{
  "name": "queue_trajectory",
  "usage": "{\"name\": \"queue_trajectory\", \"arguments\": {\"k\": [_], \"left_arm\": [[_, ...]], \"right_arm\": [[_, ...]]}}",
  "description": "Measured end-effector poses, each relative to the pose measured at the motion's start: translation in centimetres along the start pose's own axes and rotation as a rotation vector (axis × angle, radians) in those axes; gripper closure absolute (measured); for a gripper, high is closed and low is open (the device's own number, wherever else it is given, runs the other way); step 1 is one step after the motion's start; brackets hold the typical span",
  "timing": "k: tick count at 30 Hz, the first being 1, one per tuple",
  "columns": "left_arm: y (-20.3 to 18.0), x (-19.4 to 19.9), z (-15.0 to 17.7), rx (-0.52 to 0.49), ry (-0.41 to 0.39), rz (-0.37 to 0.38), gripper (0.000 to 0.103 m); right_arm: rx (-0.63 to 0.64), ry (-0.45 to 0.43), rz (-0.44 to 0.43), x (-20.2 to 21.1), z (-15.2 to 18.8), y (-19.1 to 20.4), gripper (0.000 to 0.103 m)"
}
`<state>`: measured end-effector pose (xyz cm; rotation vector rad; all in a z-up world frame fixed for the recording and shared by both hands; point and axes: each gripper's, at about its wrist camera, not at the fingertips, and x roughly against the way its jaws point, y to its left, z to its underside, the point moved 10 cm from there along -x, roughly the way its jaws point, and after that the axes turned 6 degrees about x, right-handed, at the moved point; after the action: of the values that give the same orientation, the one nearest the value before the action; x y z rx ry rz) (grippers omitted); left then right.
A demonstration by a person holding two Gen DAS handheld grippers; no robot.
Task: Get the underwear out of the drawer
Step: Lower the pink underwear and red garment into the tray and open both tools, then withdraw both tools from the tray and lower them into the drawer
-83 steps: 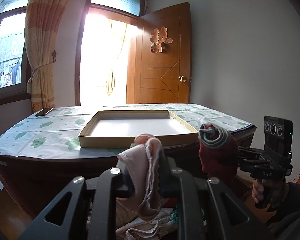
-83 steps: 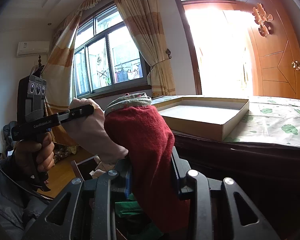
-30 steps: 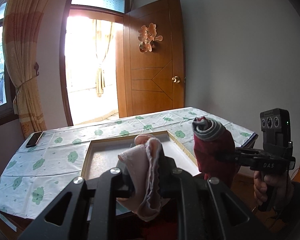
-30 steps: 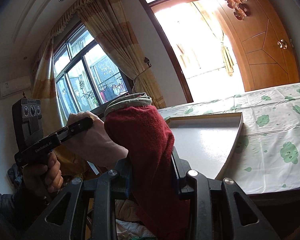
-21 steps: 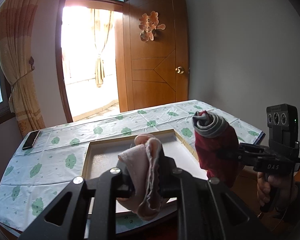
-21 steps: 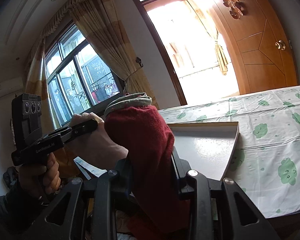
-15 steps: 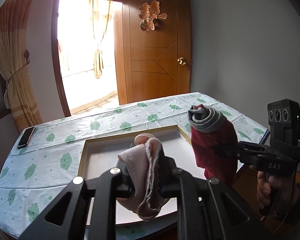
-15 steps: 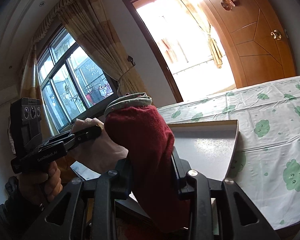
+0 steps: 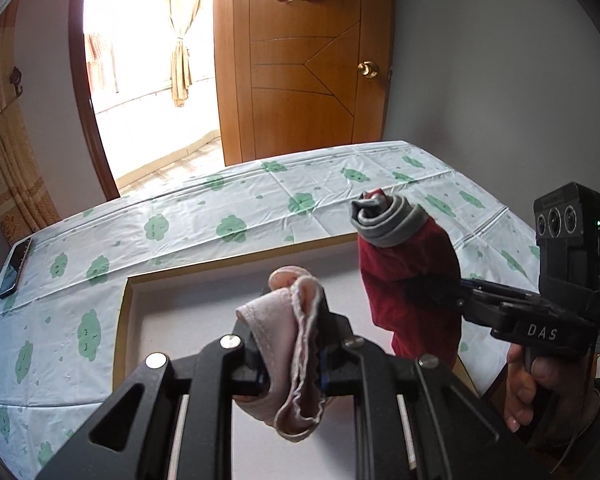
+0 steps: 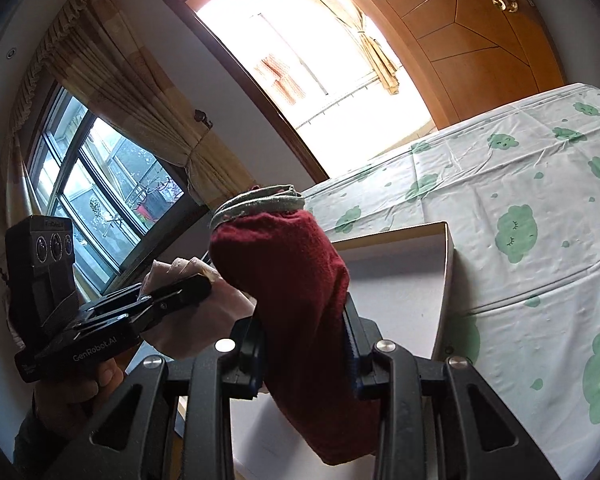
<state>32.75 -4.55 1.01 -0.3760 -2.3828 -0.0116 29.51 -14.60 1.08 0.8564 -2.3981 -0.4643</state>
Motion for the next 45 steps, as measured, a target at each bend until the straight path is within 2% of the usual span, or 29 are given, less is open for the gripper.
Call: {"name": "queue_trajectory", "arguments": {"k": [8,16,17,18,19,20,21,23,25,28,30,37,45], "left_arm": [[-0.9,-4.2,-1.2,-0.022,0.087,0.023,0.088],[-1.0,-8.2,-3.1,0.032,0.094,-0.005,0.085],[-0.9,-8.5,-3.4,0.046,0.085,-0.012,0.079],[-0.9,-8.8,-3.7,0.056,0.075,-0.013,0.078],[-1.0,-9.0,-3.9,0.063,0.068,-0.01,0.077],[-1.1,-9.2,-4.1,0.065,0.064,-0.011,0.068],[-1.1,-9.3,-4.2,0.063,0.061,-0.021,0.055],[-1.1,-9.2,-4.2,0.066,0.045,-0.026,0.042],[-1.1,-8.9,-4.0,0.071,0.039,-0.009,0.042],[-0.3,-7.9,-4.3,0.072,-0.004,-0.038,0.041],[0.1,-7.3,-4.4,0.1,-0.02,-0.021,0.034],[0.5,-5.8,-3.8,0.095,-0.034,-0.034,0.034],[0.1,-3.3,-1.3,0.069,-0.102,-0.05,0.028]], "right_arm": [[-0.049,0.037,0.039,-1.7,-0.7,-1.8,0.069],[-0.077,0.065,0.108,-2.9,-2.0,-3.9,0.065],[-0.079,0.058,0.126,-2.9,-2.3,-4.3,0.063],[-0.084,0.05,0.138,-2.8,-2.5,-4.6,0.06],[-0.09,0.049,0.145,-2.9,-2.6,-4.9,0.049],[-0.094,0.053,0.149,-2.9,-2.7,-5.2,0.035],[-0.092,0.056,0.155,-2.9,-2.6,-5.3,0.031],[-0.065,0.048,0.16,-2.7,-2.8,-5.1,0.029],[-0.036,0.035,0.166,-2.2,-2.8,-4.8,0.028],[-0.037,0.02,0.164,-1.5,-2.6,-4.9,0.027],[-0.037,0.016,0.156,-1.1,-2.3,-4.7,0.027],[-0.044,-0.032,0.146,0.7,-1.9,-3.8,0.024],[0.019,-0.05,0.1,2.7,-0.1,-0.9,0.021]]}}
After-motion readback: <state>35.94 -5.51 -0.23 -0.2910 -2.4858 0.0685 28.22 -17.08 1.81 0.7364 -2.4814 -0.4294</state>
